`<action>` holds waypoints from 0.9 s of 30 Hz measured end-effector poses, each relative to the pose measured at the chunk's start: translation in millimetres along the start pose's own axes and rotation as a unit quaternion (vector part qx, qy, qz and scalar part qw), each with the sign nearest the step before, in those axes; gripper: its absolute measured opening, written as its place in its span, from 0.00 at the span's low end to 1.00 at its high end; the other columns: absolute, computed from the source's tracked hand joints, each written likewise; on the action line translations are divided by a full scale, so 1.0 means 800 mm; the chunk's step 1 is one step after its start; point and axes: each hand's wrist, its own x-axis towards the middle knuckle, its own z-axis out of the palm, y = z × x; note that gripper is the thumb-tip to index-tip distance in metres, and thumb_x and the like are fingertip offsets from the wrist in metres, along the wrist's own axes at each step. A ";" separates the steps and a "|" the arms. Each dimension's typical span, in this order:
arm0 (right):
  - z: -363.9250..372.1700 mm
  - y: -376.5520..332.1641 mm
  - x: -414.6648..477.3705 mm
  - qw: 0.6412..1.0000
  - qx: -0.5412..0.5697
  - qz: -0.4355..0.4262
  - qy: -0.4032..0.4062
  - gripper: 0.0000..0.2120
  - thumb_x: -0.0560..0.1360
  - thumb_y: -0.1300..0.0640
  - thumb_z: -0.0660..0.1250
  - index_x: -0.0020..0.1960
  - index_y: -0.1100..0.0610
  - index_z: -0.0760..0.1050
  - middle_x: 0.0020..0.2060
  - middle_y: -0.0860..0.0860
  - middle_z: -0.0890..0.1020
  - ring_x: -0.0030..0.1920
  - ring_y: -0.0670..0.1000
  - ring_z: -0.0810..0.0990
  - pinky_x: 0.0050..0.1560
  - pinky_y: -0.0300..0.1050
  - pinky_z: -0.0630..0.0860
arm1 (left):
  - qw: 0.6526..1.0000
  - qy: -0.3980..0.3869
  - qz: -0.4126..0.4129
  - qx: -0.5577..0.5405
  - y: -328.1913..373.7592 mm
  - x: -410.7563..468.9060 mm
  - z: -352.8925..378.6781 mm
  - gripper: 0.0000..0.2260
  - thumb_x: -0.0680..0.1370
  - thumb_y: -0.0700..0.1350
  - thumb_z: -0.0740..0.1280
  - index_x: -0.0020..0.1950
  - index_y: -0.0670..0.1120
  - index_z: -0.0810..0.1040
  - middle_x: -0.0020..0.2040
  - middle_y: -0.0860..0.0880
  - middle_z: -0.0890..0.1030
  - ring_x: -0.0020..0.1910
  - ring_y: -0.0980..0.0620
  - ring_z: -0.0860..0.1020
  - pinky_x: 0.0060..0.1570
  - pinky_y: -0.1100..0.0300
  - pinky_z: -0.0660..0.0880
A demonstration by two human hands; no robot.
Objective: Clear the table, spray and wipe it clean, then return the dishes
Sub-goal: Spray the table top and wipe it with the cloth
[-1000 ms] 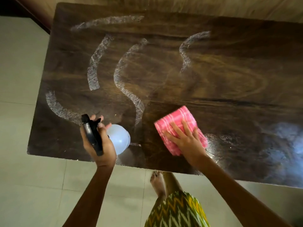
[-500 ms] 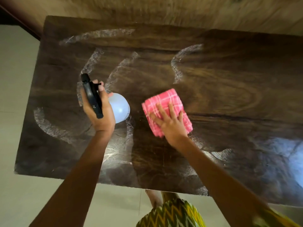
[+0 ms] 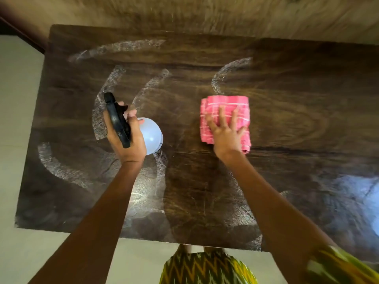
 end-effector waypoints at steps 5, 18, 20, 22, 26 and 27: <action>0.043 -0.023 -0.101 0.977 -0.061 -0.199 -0.045 0.46 0.63 0.55 0.77 0.74 0.44 0.55 0.76 0.55 0.53 0.73 0.68 0.50 0.62 0.77 0.54 | 1.000 0.015 0.011 0.005 -0.002 0.002 0.002 0.19 0.73 0.43 0.59 0.61 0.35 0.70 0.40 0.59 0.80 0.38 0.49 0.80 0.43 0.50 0.81; -0.016 -0.003 0.000 0.999 0.017 0.031 -0.020 0.40 0.74 0.69 0.59 0.76 0.44 0.45 0.75 0.55 0.36 0.71 0.70 0.34 0.64 0.77 0.50 | 0.999 -0.001 -0.034 0.039 -0.007 0.002 0.002 0.18 0.73 0.41 0.60 0.55 0.28 0.74 0.45 0.70 0.79 0.41 0.66 0.78 0.48 0.48 0.78; -0.009 -0.038 -0.007 0.998 -0.014 -0.051 -0.037 0.38 0.76 0.67 0.58 0.76 0.45 0.43 0.74 0.56 0.35 0.71 0.71 0.34 0.64 0.77 0.49 | 0.998 0.003 -0.054 0.033 -0.001 0.003 0.001 0.20 0.72 0.44 0.61 0.57 0.31 0.75 0.46 0.65 0.80 0.43 0.68 0.78 0.50 0.59 0.78; 0.004 -0.052 -0.039 0.990 -0.048 -0.115 -0.062 0.38 0.76 0.63 0.61 0.76 0.45 0.43 0.75 0.57 0.35 0.71 0.70 0.35 0.65 0.77 0.50 | 0.997 0.002 -0.068 0.036 0.005 0.005 -0.001 0.19 0.71 0.42 0.61 0.58 0.34 0.76 0.49 0.52 0.80 0.45 0.72 0.76 0.48 0.73 0.72; 0.018 -0.013 -0.098 0.985 -0.077 -0.151 -0.028 0.44 0.52 0.58 0.82 0.66 0.43 0.72 0.69 0.55 0.70 0.66 0.69 0.68 0.47 0.75 0.72 | 0.994 -0.034 -0.099 0.040 0.016 0.014 -0.009 0.19 0.70 0.40 0.61 0.60 0.38 0.76 0.47 0.57 0.78 0.47 0.71 0.77 0.47 0.78 0.69; 0.019 0.004 -0.105 0.986 -0.084 -0.139 -0.046 0.45 0.52 0.58 0.82 0.66 0.43 0.71 0.69 0.54 0.71 0.66 0.68 0.69 0.47 0.74 0.73 | 0.992 -0.048 -0.106 0.039 0.018 0.016 -0.009 0.20 0.70 0.39 0.61 0.61 0.39 0.76 0.49 0.55 0.80 0.50 0.66 0.78 0.50 0.76 0.70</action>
